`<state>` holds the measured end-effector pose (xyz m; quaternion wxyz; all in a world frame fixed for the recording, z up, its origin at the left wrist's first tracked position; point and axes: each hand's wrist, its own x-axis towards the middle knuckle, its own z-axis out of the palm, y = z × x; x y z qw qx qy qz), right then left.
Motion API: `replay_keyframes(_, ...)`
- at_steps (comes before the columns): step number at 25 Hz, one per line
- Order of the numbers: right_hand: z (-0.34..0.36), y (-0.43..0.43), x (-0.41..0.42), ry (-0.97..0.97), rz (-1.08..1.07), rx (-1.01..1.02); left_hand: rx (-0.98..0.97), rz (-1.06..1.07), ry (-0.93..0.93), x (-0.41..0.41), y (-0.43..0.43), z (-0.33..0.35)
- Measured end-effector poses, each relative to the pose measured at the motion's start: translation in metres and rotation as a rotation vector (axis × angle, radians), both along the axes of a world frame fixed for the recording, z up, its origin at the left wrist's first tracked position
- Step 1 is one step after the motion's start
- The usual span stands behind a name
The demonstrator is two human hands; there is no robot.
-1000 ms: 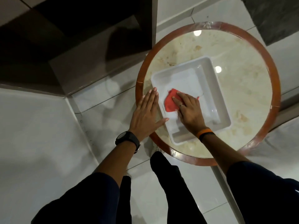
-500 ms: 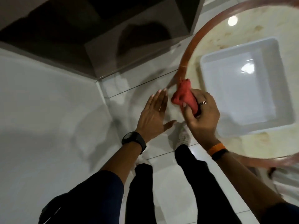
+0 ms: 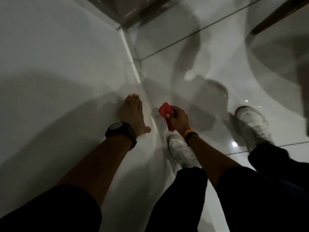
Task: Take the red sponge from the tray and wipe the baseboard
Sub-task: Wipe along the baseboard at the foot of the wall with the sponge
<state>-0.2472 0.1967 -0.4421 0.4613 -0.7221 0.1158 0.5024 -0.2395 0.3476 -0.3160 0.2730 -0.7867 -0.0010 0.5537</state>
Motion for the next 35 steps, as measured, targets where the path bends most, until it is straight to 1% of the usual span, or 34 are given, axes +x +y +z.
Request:
replay_keyframes(2, -0.024, 0.032, -0.001, 0.011, -0.070, 0.037, 0.029, -0.049, 0.037, 0.017, 0.013, -0.021)
replay_keyframes(4, -0.043, 0.061, 0.008, 0.012, -0.185, 0.074, 0.060, -0.090, 0.042, 0.038, 0.029, -0.041)
replay_keyframes(7, -0.060, 0.108, 0.045, -0.039, -0.308, 0.129, 0.115, -0.118, 0.048, 0.070, 0.048, -0.061)
replay_keyframes(8, -0.065, 0.126, 0.061, -0.069, -0.299, 0.145, 0.126, -0.119, 0.054, 0.077, 0.053, -0.065)
replay_keyframes(10, -0.073, 0.160, 0.090, -0.106, -0.181, 0.188, 0.153, -0.125, 0.065, 0.084, 0.062, -0.072)
replay_keyframes(12, -0.080, 0.180, 0.105, -0.081, -0.057, 0.212, 0.177, -0.132, 0.082, 0.084, 0.069, -0.077)
replay_keyframes(13, -0.085, 0.183, 0.103, -0.067, -0.042, 0.220, 0.182, -0.138, 0.086, 0.084, 0.071, -0.078)
replay_keyframes(15, -0.089, 0.173, 0.080, -0.080, -0.063, 0.190, 0.176, -0.150, 0.083, 0.086, 0.072, -0.081)
replay_keyframes(17, -0.090, 0.161, 0.061, -0.124, -0.080, 0.114, 0.175, -0.149, 0.086, 0.088, 0.071, -0.081)
replay_keyframes(19, -0.096, 0.171, 0.072, -0.200, -0.085, 0.080, 0.185, -0.155, 0.092, 0.086, 0.070, -0.081)
replay_keyframes(22, -0.106, 0.189, 0.113, -0.207, -0.002, 0.110, 0.193, -0.164, 0.091, 0.083, 0.070, -0.081)
replay_keyframes(23, -0.107, 0.188, 0.112, -0.211, 0.003, 0.122, 0.188, -0.155, 0.083, 0.083, 0.070, -0.080)
replay_keyframes(25, -0.105, 0.168, 0.089, -0.251, -0.019, 0.059, 0.174, -0.155, 0.068, 0.084, 0.067, -0.079)
replay_keyframes(27, -0.099, 0.146, 0.060, -0.288, 0.039, -0.015, 0.164, -0.171, 0.080, 0.082, 0.067, -0.078)
replay_keyframes(29, -0.099, 0.151, 0.058, -0.299, 0.086, -0.003, 0.165, -0.165, 0.073, 0.079, 0.066, -0.078)
replay_keyframes(32, -0.095, 0.177, 0.094, -0.201, 0.020, 0.107, 0.155, -0.146, 0.062, 0.073, 0.067, -0.082)
replay_keyframes(33, -0.097, 0.177, 0.095, -0.202, 0.011, 0.116, 0.144, -0.134, 0.059, 0.070, 0.066, -0.083)
replay_keyframes(35, -0.099, 0.156, 0.075, -0.250, 0.045, 0.058, 0.135, -0.133, 0.062, 0.068, 0.063, -0.081)
